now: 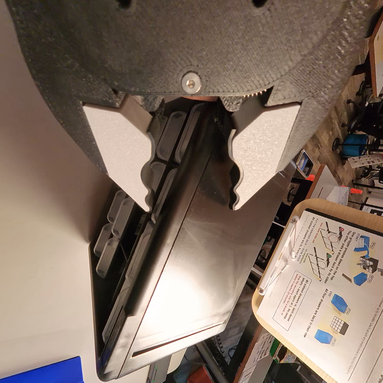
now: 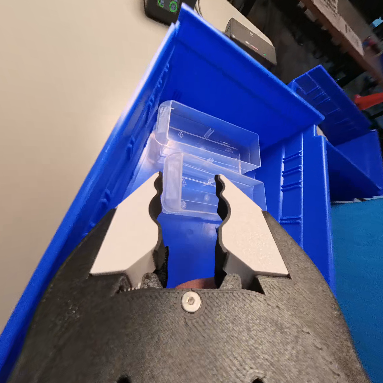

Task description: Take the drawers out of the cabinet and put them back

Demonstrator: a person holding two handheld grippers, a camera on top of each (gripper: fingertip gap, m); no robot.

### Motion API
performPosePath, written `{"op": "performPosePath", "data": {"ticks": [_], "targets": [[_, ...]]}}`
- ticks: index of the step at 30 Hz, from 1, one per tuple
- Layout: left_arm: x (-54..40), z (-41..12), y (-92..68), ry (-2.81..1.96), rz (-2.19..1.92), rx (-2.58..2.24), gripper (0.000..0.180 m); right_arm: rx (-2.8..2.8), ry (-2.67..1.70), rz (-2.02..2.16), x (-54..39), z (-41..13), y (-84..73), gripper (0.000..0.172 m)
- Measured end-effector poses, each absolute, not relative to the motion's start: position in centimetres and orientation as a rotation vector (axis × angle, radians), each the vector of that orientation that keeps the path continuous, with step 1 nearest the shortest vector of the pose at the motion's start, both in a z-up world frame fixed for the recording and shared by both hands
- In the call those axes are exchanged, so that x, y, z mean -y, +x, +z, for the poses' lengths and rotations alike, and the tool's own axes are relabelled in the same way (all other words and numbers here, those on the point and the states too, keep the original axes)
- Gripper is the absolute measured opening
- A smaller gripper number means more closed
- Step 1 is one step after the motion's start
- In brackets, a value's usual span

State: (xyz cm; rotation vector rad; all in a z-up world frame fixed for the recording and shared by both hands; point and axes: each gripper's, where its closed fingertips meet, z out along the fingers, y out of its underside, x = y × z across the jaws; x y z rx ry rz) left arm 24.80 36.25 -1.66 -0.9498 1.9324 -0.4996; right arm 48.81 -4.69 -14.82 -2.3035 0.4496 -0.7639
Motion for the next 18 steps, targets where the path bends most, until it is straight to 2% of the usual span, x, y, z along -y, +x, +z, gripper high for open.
{"op": "performPosePath", "data": {"ticks": [4, 10, 14, 18], "targets": [[-36.2, -1.7, 24.8, -0.948, -0.502, -1.934, 0.073, -0.528, -2.207, -0.705, 4.8, -12.8, 49.1, 0.059], [-36.2, -1.6, 24.8, -0.949, -0.516, -1.936, 0.072, -0.507, -2.098, -0.918, 5.7, -7.9, 48.0, 0.058], [-36.2, -1.6, 24.8, -0.951, -0.525, -1.938, 0.075, -0.323, -2.019, -0.897, -0.3, -4.8, 41.8, 0.056], [-36.0, -1.3, 24.6, -0.953, -0.567, -1.939, 0.071, 0.025, -1.951, -0.766, -10.5, -5.5, 33.5, 0.050]]}}
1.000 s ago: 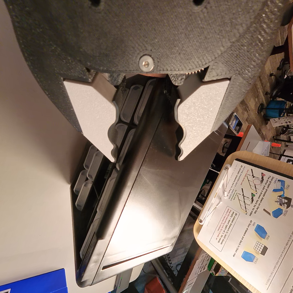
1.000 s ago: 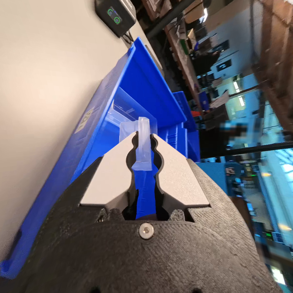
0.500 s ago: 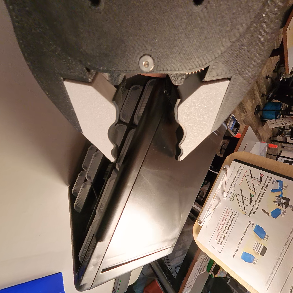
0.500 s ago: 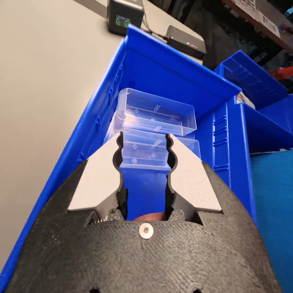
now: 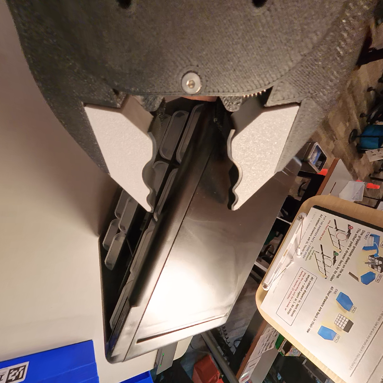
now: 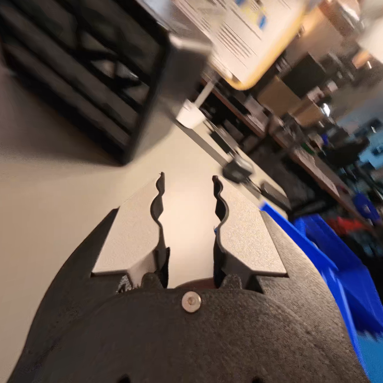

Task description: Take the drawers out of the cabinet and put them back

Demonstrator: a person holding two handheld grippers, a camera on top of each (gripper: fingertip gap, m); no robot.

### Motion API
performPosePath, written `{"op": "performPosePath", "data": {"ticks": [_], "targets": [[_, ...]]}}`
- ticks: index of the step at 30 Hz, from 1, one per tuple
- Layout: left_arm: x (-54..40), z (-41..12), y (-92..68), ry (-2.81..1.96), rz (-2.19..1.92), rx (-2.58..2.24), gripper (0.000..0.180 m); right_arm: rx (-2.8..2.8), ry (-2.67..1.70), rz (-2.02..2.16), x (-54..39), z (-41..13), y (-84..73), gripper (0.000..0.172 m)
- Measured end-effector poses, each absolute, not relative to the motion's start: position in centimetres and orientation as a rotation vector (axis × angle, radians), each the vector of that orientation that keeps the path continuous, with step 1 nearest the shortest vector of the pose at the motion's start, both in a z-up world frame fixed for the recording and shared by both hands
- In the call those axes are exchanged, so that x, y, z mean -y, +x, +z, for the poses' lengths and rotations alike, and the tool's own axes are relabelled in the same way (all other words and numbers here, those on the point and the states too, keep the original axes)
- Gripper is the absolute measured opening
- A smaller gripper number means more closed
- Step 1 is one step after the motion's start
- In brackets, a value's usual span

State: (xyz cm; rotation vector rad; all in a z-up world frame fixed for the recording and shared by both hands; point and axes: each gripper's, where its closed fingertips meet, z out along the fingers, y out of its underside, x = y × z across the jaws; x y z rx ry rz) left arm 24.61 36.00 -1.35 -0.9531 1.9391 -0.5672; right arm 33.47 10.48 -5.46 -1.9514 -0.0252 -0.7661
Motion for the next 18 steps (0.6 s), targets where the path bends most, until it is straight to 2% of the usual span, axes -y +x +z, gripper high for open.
{"op": "performPosePath", "data": {"ticks": [4, 10, 18], "targets": [[-35.8, -0.8, 24.0, -0.964, -0.628, -1.939, 0.064, 0.282, -1.785, -0.668, -19.9, -6.9, 26.9, 0.041], [-36.7, -0.9, 23.6, -0.978, -0.622, -1.938, 0.066, 0.146, -1.606, -0.577, -29.1, -6.5, 24.3, 0.036], [-36.9, -0.8, 23.7, -0.973, -0.637, -1.940, 0.066, -0.327, -1.543, 0.124, -34.1, -8.1, 21.4, 0.030]]}}
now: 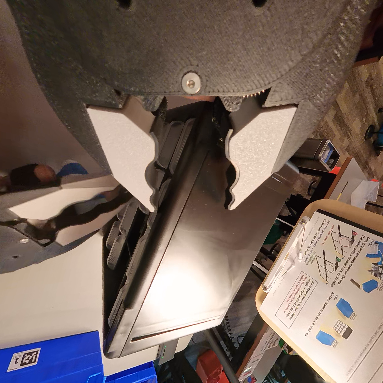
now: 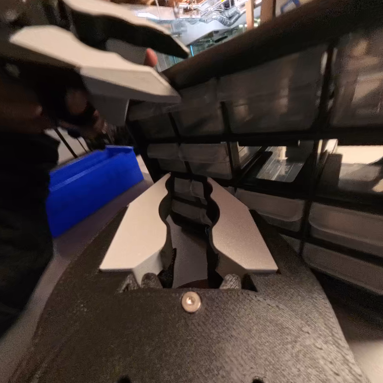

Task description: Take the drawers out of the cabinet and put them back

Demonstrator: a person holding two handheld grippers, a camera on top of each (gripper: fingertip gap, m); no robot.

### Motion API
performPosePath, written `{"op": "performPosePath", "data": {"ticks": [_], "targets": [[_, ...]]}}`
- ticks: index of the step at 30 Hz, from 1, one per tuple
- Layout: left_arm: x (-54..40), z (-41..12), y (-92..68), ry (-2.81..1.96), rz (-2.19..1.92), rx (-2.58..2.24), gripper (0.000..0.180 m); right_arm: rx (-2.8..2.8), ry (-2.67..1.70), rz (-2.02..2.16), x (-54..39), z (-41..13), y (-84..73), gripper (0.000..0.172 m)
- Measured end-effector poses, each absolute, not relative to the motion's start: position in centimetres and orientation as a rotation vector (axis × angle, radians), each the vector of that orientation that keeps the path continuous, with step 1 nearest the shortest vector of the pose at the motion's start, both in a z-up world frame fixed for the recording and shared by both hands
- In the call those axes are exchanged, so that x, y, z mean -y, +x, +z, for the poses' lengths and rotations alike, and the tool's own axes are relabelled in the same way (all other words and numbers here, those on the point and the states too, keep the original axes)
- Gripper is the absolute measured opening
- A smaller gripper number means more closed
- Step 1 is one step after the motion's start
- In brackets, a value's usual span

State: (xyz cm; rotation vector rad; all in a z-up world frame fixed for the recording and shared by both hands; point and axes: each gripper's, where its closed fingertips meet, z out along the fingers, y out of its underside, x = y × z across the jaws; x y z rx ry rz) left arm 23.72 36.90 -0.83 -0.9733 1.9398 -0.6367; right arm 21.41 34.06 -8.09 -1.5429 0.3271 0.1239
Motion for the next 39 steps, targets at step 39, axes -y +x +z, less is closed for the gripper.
{"op": "performPosePath", "data": {"ticks": [39], "targets": [[-37.0, -0.9, 23.8, -0.980, -0.621, -1.935, 0.068, 0.430, -1.584, -0.455, -30.0, -4.2, 16.2, 0.042]]}}
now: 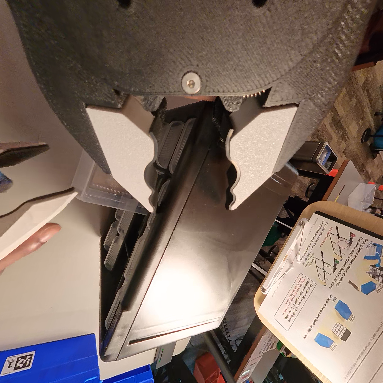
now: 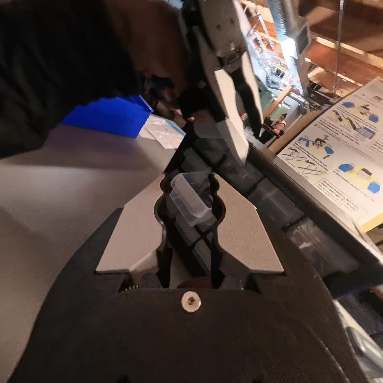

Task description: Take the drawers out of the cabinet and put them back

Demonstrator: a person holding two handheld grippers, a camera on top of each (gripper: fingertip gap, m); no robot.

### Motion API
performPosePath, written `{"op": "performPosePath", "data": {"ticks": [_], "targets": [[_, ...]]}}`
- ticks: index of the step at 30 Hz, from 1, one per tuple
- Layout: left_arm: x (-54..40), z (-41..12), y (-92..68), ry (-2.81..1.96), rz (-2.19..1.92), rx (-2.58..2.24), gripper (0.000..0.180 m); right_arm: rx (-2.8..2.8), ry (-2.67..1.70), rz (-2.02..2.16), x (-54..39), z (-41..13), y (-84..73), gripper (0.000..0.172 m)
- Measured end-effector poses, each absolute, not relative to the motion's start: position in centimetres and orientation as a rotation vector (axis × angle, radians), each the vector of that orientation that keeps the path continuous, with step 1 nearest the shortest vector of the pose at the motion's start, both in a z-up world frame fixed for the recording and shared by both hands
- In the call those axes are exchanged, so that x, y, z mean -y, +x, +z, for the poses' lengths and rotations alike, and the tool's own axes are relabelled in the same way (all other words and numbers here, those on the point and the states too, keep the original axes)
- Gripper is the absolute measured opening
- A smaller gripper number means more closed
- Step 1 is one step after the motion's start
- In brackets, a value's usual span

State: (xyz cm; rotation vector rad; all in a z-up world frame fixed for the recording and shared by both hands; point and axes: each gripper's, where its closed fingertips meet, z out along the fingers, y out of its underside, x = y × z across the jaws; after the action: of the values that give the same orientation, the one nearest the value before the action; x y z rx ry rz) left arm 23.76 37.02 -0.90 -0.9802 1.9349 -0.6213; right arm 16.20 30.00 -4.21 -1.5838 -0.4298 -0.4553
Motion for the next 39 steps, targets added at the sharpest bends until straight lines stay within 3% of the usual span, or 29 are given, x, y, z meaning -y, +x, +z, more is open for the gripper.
{"op": "performPosePath", "data": {"ticks": [9, 13, 25, 39], "targets": [[-37.0, -0.9, 23.8, -0.977, -0.625, -1.934, 0.068, 0.677, -1.746, -0.594, -31.6, -7.1, 17.6, 0.042], [-37.0, -0.9, 23.8, -0.975, -0.626, -1.934, 0.069, 0.751, -1.736, -0.730, -32.0, -7.1, 18.0, 0.024], [-37.0, -0.9, 23.8, -0.973, -0.627, -1.934, 0.068, 0.914, -1.725, -0.800, -28.5, -7.5, 14.6, 0.021], [-37.0, -0.9, 23.8, -0.971, -0.631, -1.934, 0.067, 1.001, -1.724, -0.760, -26.9, -4.2, 13.4, 0.019]]}}
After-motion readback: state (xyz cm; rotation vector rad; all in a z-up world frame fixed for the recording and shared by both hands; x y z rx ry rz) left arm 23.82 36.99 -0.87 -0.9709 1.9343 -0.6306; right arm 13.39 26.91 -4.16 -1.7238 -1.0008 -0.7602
